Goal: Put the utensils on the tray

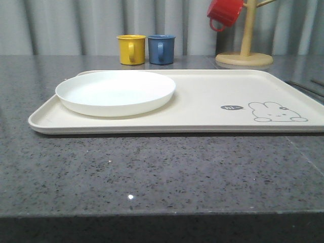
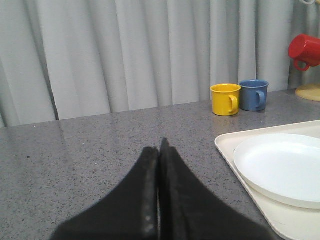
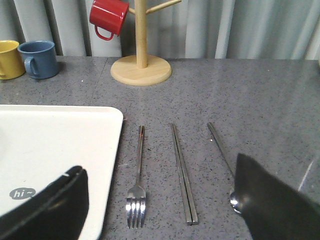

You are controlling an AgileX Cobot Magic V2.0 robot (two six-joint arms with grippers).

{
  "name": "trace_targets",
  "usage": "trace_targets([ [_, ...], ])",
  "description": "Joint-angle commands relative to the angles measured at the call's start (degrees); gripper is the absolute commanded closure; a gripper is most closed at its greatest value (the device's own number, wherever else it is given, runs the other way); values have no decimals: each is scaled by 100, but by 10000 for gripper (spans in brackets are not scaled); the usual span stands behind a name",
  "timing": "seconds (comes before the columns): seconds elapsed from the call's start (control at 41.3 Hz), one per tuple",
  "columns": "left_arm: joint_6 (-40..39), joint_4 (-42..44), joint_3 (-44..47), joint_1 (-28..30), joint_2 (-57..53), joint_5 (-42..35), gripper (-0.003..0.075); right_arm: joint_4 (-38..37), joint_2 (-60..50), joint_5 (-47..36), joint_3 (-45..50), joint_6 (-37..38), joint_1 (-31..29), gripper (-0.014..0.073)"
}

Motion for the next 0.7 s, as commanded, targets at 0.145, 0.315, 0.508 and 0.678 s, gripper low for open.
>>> trace_targets([
  [0.145, -42, -69, -145, -39, 68, -509, 739, 0, 65, -554, -217, -26, -33, -16],
  [0.315, -42, -69, -145, -39, 68, -509, 739, 0, 312, -433, -367, -26, -33, 76],
  [0.508, -42, -69, -145, -39, 68, -509, 739, 0, 1470, 56, -1113, -26, -27, 295],
  [0.678, -42, -69, -145, -39, 68, -509, 739, 0, 2653, 763, -1936, -32, 89, 296],
])
